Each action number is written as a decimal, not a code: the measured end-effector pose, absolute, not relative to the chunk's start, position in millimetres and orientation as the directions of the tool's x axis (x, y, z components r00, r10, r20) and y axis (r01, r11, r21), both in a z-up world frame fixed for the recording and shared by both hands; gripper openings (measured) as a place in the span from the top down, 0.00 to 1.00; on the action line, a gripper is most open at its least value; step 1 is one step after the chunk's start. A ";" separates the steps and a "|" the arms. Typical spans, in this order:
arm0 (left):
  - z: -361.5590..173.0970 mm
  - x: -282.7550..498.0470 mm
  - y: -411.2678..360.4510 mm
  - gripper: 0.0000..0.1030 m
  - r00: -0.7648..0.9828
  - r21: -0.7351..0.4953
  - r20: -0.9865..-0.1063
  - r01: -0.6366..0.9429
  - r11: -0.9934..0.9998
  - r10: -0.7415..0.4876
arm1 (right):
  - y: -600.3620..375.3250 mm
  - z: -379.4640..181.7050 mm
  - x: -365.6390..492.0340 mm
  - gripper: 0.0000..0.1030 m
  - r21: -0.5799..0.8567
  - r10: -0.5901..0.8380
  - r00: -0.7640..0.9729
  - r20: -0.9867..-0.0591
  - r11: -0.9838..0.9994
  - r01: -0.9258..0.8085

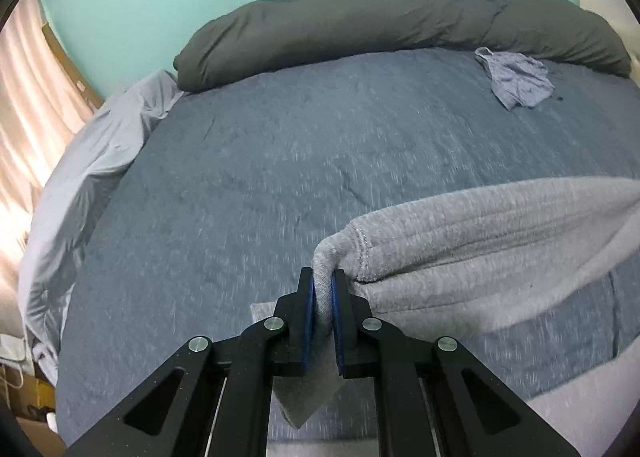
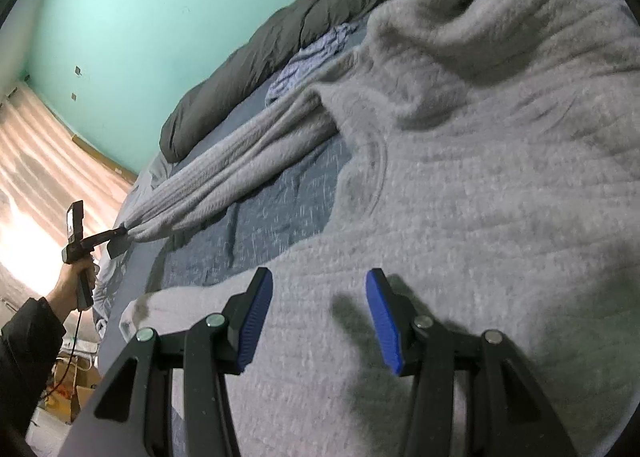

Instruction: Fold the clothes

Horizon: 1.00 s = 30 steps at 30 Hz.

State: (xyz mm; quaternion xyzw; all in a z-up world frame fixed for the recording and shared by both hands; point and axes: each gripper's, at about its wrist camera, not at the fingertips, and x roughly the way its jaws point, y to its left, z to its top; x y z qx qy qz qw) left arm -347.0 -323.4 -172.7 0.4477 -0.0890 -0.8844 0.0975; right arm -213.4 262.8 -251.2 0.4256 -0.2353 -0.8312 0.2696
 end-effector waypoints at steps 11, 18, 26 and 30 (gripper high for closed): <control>-214.2 -384.3 -398.3 0.92 -0.485 0.165 -0.835 0.230 -0.959 -0.259 | 255.2 -249.8 -216.6 0.52 0.584 -0.637 -0.496 -0.590 -0.761 0.282; -252.6 -392.0 -412.8 0.89 -0.409 0.163 -0.874 0.262 -0.951 -0.263 | 246.3 -255.4 -217.7 0.52 0.572 -0.634 -0.471 -0.614 -0.768 0.288; -212.1 -360.7 -395.5 0.76 -0.481 0.129 -0.841 0.262 -0.956 -0.245 | 249.5 -249.3 -214.4 0.52 0.568 -0.623 -0.478 -0.620 -0.776 0.274; -184.5 -334.1 -382.8 0.67 -0.507 0.142 -0.825 0.239 -0.961 -0.248 | 262.5 -226.5 -215.7 0.52 0.546 -0.600 -0.507 -0.619 -0.792 0.272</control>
